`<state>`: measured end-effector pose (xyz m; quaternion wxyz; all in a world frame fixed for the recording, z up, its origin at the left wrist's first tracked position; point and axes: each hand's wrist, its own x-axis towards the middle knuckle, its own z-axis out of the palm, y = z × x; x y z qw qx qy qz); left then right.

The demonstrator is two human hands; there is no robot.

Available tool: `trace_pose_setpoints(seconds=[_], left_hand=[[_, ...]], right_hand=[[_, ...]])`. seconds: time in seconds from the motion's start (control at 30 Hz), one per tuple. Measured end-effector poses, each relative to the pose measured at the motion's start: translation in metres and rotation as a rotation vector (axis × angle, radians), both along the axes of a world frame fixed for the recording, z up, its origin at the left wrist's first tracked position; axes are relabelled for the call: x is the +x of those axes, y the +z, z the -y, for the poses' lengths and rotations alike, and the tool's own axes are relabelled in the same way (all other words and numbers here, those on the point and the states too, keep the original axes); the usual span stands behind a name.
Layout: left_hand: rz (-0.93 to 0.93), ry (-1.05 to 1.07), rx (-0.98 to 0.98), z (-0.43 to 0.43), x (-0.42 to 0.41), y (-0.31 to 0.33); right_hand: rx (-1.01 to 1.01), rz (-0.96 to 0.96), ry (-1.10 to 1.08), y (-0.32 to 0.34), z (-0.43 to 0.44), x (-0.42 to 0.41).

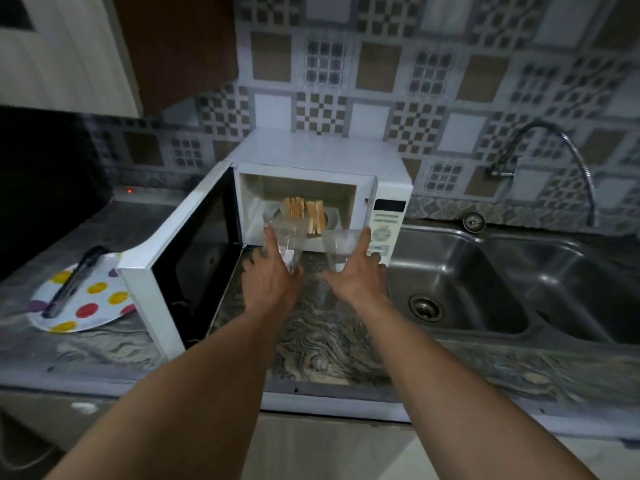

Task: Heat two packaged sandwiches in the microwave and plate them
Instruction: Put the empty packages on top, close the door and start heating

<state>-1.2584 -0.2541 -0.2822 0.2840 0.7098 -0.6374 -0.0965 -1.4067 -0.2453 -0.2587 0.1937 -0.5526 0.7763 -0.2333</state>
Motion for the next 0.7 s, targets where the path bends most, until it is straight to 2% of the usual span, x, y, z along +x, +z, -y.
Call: trace_pose_setpoints(seconds=[0.4, 0.7], left_hand=[[0.02, -0.072, -0.163, 0.029, 0.024, 0.127], [0.018, -0.047, -0.16, 0.127, 0.006, 0.158]], right_hand=[[-0.177, 0.025, -0.077, 0.124, 0.007, 0.006], [-0.237, -0.004, -0.088, 0.152, 0.108, -0.012]])
